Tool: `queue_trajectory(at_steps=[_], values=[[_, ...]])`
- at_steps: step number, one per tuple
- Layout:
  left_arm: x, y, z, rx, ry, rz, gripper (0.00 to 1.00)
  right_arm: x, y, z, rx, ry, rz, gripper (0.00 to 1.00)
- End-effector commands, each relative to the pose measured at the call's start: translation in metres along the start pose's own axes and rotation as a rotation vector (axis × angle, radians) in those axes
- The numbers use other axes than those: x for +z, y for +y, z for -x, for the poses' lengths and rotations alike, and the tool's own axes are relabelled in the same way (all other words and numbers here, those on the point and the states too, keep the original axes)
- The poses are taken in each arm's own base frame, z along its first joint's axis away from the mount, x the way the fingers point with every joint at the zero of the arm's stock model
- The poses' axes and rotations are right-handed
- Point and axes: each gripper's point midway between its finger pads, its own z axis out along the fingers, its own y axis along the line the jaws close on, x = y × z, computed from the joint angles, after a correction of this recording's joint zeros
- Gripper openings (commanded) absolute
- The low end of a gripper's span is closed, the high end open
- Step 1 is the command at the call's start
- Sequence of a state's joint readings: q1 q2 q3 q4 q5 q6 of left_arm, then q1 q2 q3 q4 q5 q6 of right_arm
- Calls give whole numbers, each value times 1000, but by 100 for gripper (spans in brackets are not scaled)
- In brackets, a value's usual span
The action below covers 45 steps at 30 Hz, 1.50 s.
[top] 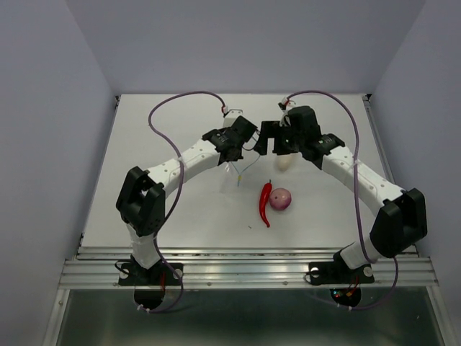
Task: Place the food in the zip-top bag and seal the zipper
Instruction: Open the zip-top bag, then pick up the food from the basket with the right arm
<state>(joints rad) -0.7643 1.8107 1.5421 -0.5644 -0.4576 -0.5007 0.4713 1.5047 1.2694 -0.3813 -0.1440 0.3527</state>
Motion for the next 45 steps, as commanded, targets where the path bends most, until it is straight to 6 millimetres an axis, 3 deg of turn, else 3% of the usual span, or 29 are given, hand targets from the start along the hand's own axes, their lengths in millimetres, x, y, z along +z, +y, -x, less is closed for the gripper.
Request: queue_trajectory(at_steps=[1,5,7,10,14,18,26,36,38,41,42,43,45], values=[[-5,-2,12,-40,-29,14,0,-22,3,16,-36,-86,11,100],[-3,0,10,-60,-11,43,0,-43,-29,-3,64,-97,-162,100],[-3,-3,11,-68,-7,27,0,-53,-52,-35,141,-45,-272,100],[-4,-6,11,-71,-8,10,0,-60,-70,-83,208,64,-351,100],[-5,-6,10,-70,-11,3,0,-59,-71,-124,249,170,-321,100],[-5,-6,9,-74,-12,-9,0,-50,-55,-138,277,202,-213,100],[-8,-4,12,-77,-23,-6,0,-41,-56,-159,298,253,-189,100],[-9,-2,8,-85,-18,-4,0,-24,-79,-173,326,261,-301,100],[-9,-2,9,-84,-19,-5,0,-20,-79,-176,331,263,-294,94],[-10,-3,9,-87,-20,-9,0,-16,-75,-173,335,245,-263,75],[-10,-3,10,-88,-22,-10,0,-16,-75,-173,335,242,-256,68],[-10,-4,9,-87,-19,-14,0,-15,-73,-171,332,235,-248,53],[-11,-5,10,-89,-22,-22,0,-16,-72,-167,327,218,-243,39]])
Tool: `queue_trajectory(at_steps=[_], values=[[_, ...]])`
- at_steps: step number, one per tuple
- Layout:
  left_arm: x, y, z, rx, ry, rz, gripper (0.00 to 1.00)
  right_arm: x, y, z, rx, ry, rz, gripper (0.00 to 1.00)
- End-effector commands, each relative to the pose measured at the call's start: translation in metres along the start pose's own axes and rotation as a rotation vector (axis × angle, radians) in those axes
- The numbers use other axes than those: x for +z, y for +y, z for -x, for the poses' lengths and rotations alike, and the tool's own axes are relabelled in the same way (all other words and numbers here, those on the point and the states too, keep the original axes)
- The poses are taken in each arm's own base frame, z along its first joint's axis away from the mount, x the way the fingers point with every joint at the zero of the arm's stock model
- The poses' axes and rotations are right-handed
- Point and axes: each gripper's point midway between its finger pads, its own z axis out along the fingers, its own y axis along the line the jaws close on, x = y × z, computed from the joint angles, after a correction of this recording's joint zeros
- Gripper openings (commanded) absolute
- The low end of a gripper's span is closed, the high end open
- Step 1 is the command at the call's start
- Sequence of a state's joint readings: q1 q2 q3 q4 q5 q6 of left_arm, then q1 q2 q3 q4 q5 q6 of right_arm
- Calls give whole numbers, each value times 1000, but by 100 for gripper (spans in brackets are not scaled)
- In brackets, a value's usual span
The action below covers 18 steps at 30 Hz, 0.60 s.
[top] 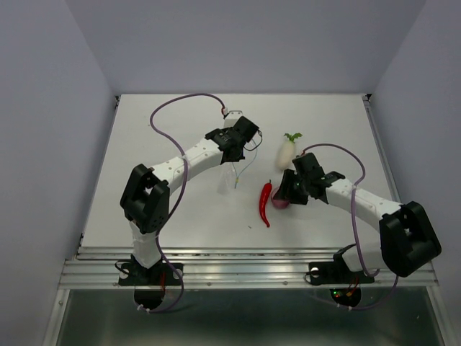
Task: Place the food in the zip-top bag and seal the zipper
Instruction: Pick up the food from the basket with the right arm
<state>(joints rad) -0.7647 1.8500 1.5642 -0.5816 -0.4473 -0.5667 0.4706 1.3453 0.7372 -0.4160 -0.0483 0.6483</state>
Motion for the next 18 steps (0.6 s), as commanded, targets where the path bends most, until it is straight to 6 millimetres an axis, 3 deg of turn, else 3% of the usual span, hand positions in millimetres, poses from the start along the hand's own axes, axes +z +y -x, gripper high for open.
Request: queue_trajectory(at_steps=[1,6,10,14,18], values=[[-20,0,17,-40,-52,-37,0,-5,14,21,-1,-88,59,38],[-21,-1,18,-46,-57,-45,0,-30,35,40,-62,-159,144,36],[-22,-3,18,-47,-55,-56,0,-63,67,78,-121,-292,246,35],[-22,-4,18,-52,-56,-61,0,-101,114,124,-143,-438,395,34],[-23,-4,18,-54,-55,-63,0,-113,150,145,-142,-471,524,34]])
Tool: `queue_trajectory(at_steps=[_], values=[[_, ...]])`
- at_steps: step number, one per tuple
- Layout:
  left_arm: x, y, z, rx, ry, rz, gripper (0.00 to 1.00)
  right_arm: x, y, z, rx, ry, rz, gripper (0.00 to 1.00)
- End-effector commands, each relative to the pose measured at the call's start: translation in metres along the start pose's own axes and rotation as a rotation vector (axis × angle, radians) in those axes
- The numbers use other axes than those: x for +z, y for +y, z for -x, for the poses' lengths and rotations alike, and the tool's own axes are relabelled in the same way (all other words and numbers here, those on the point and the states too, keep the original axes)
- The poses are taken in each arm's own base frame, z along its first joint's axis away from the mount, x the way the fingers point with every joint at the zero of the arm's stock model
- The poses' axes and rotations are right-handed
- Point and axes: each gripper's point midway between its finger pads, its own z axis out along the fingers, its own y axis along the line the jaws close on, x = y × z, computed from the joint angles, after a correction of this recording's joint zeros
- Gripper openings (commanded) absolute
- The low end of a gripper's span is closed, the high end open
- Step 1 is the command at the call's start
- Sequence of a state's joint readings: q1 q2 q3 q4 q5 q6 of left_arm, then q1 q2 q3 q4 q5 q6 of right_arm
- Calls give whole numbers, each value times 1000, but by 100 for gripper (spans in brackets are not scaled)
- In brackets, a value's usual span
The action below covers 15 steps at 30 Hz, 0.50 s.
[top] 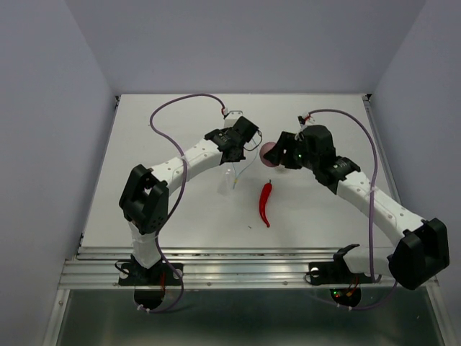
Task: Place the food in the zip-top bag and seal the zipper
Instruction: Pick up the food from the basket with the right arm, then place the food into the zip-top bag
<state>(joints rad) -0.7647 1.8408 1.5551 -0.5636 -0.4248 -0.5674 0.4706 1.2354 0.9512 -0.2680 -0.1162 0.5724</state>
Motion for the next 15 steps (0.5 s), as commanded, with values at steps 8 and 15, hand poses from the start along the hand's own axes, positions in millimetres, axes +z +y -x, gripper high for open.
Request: queue_trajectory(at_steps=[8,15], values=[[-20,0,18,-45,-52,-31,0,17,91,69,2,-130,346,33],[-19,1,18,-54,-45,-24,0,39,85,47,-15,-48,271,33]])
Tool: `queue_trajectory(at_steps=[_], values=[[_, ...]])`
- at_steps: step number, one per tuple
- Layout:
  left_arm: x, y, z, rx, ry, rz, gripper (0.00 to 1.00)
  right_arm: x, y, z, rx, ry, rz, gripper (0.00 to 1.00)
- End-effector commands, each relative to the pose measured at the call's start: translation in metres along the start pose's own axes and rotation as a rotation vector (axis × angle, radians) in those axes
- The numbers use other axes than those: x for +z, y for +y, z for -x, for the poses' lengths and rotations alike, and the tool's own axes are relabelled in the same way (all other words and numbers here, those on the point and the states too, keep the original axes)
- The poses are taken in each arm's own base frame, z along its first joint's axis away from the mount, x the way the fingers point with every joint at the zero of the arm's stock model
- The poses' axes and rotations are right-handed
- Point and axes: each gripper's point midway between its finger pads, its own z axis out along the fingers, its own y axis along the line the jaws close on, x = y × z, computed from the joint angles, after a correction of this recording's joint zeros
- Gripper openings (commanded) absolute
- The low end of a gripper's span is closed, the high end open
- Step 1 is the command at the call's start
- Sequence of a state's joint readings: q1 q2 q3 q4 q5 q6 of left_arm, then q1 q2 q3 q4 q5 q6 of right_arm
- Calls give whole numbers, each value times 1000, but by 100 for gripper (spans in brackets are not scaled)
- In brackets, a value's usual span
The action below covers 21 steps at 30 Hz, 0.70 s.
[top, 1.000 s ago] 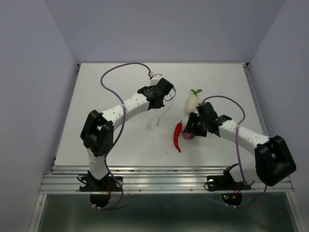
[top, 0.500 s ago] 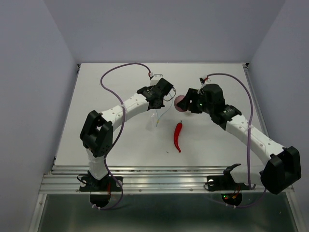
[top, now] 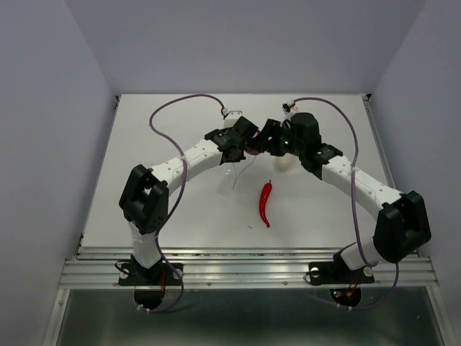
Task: Place the food in the zip-top bag and seal the zipper
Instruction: Place the food into the zip-top bag
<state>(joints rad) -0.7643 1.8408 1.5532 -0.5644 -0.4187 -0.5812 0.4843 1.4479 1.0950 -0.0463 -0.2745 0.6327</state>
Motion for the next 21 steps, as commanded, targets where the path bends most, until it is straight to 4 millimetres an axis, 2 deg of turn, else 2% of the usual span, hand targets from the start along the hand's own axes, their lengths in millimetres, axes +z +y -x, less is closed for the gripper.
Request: queue_trajectory(at_steps=[1,9,11,15,17,21], values=[[-20,3,19,-44,-50,-17,0,4,19,10,-41,-18,16,33],[-26,5,25,-66,-64,-24,0,16,-22,-21,-56,63,-180,33],[-27,6,27,-70,-68,-24,0,19,-17,-34,-73,100,-159,33],[-30,5,30,-75,-73,-30,0,24,-15,-43,-108,135,-156,33],[-31,3,32,-74,-76,-40,0,28,-18,-43,-109,144,-166,36],[-31,2,31,-69,-71,-51,0,35,-6,-46,-140,162,-130,47]])
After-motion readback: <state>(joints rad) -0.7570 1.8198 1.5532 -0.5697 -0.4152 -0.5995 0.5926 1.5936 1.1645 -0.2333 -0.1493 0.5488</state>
